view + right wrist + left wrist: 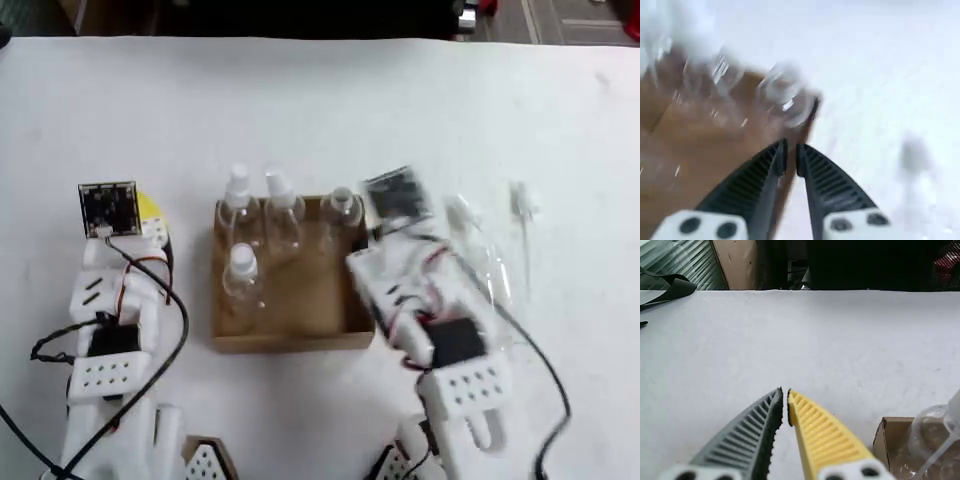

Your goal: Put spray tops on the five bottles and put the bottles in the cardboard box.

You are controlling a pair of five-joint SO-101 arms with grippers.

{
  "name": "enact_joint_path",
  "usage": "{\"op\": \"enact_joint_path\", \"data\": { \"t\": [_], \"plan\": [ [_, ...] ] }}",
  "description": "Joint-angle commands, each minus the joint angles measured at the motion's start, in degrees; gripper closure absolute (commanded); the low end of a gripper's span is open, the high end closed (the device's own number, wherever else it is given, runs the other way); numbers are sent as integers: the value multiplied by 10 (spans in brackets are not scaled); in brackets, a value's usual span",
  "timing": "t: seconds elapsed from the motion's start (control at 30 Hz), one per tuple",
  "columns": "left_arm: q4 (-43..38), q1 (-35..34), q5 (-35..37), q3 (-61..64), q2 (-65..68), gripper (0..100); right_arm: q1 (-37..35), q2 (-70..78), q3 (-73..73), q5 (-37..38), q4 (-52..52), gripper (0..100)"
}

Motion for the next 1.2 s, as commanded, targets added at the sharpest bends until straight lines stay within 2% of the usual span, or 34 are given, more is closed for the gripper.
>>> {"op": "enact_joint_path", "data": {
  "t": [0.0, 0.27, 0.43, 0.6, 0.67, 0.87, 1.0, 1.17],
  "plan": [
    [-19, 1, -4, -6, 0, 976, 95, -13, -113, 11, 82, 982],
    [-18, 2, -4, -6, 0, 976, 124, 225, -285, 39, 137, 982],
    [-19, 2, -4, -6, 0, 976, 189, 386, -434, 89, 164, 982],
    [-19, 2, -4, -6, -1, 976, 210, 538, -604, 245, 264, 982],
    [-20, 2, -4, -6, -1, 976, 210, 604, -671, 274, 319, 978],
    [-20, 2, -4, -6, 0, 976, 223, 811, -891, 276, 451, 964],
    [-20, 2, -4, -6, 0, 976, 239, 924, -1051, 276, 516, 875],
    [-20, 2, -4, -6, 0, 976, 256, 1019, -1195, 280, 539, 836]
  ]
}}
